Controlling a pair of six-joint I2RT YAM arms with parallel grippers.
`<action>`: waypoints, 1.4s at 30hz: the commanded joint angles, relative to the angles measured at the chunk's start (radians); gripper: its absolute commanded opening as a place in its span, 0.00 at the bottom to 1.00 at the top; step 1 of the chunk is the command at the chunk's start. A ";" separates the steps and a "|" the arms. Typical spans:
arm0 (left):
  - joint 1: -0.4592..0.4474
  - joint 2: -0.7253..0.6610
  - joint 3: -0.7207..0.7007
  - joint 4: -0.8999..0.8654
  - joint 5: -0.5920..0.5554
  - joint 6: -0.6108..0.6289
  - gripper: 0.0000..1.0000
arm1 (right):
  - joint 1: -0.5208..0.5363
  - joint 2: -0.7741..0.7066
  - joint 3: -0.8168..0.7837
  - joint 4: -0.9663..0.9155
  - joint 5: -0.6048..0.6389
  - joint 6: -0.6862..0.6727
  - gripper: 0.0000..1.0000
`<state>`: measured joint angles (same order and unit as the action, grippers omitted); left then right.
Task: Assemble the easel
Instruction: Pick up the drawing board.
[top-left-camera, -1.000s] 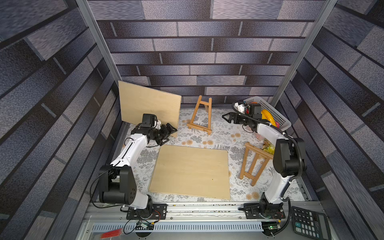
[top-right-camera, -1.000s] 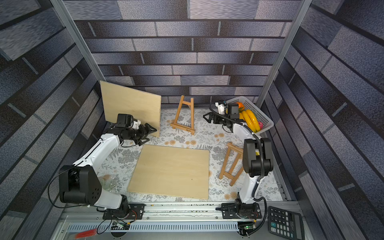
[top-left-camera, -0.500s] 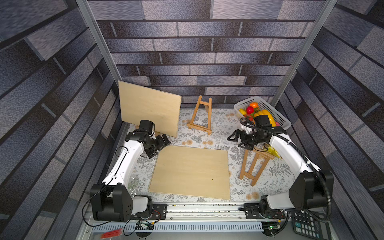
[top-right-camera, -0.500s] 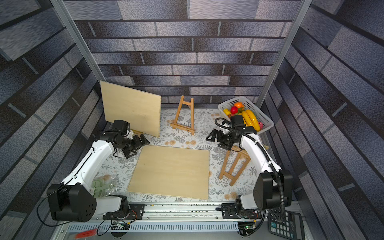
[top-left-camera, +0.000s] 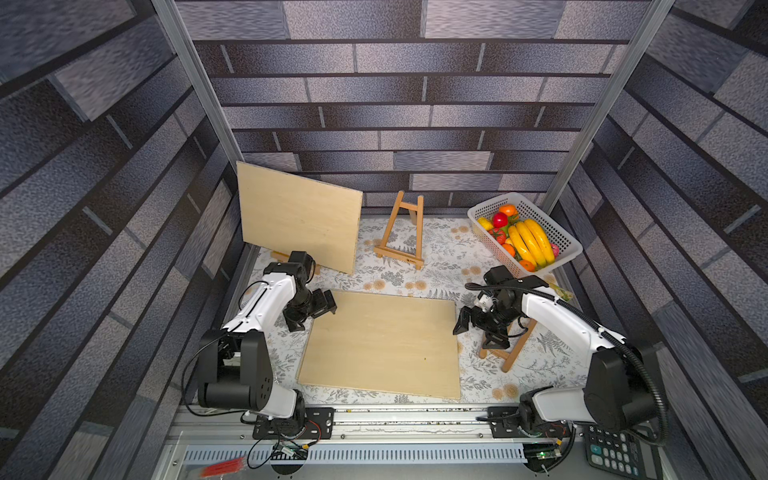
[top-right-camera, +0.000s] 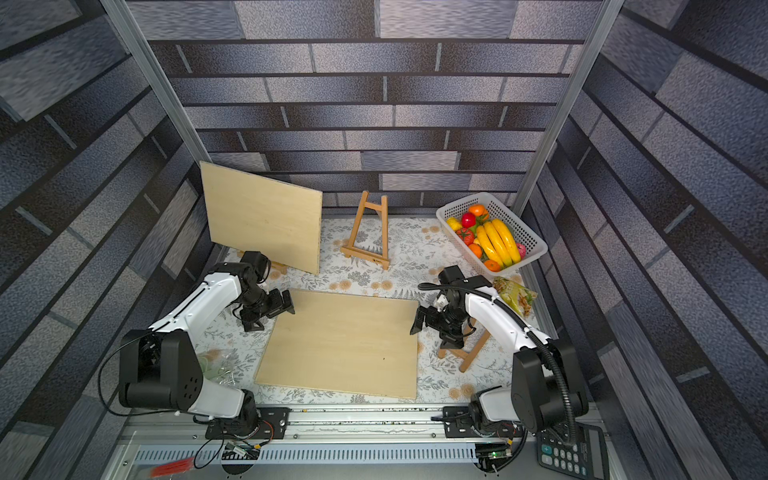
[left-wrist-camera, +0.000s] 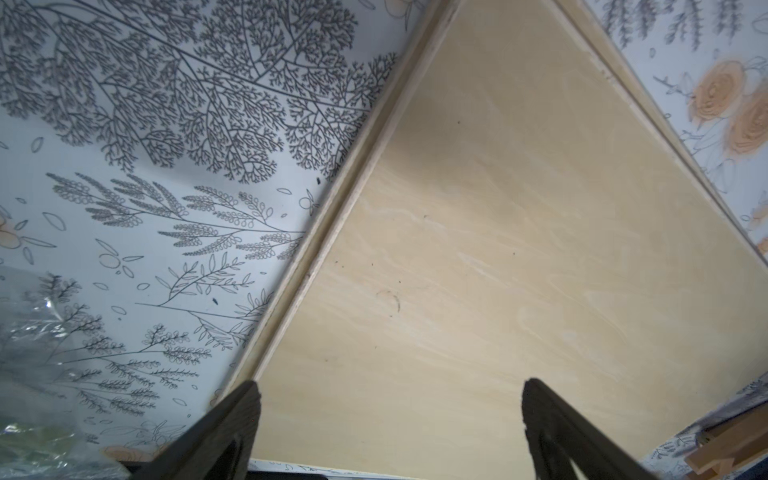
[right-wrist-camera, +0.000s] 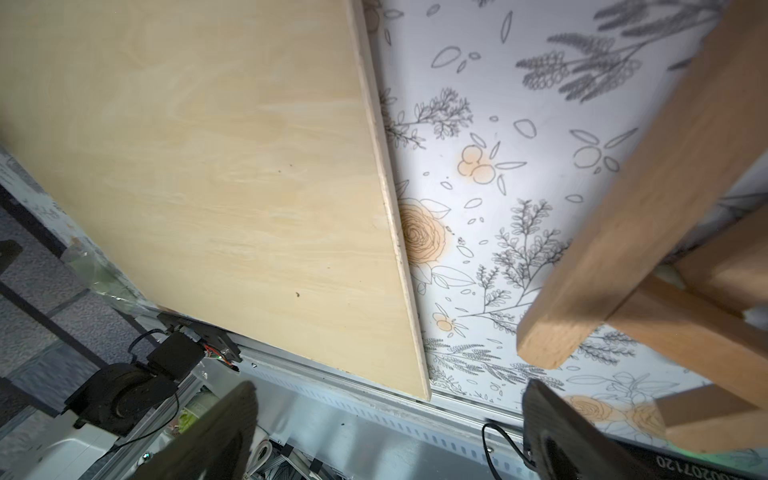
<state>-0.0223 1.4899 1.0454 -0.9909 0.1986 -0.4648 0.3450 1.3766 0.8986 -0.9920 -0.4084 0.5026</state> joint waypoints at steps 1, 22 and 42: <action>0.013 0.025 -0.022 0.030 -0.039 0.070 1.00 | 0.042 -0.016 -0.038 0.081 0.053 0.104 1.00; 0.015 0.111 -0.143 0.166 0.017 0.155 1.00 | 0.139 0.150 -0.066 0.352 0.076 0.188 1.00; -0.016 0.034 -0.118 0.107 -0.035 0.121 0.96 | 0.139 0.159 -0.168 0.501 -0.001 0.182 0.98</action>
<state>-0.0235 1.5745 0.9096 -0.8314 0.2024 -0.3218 0.4778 1.4948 0.7654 -0.5003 -0.4286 0.6914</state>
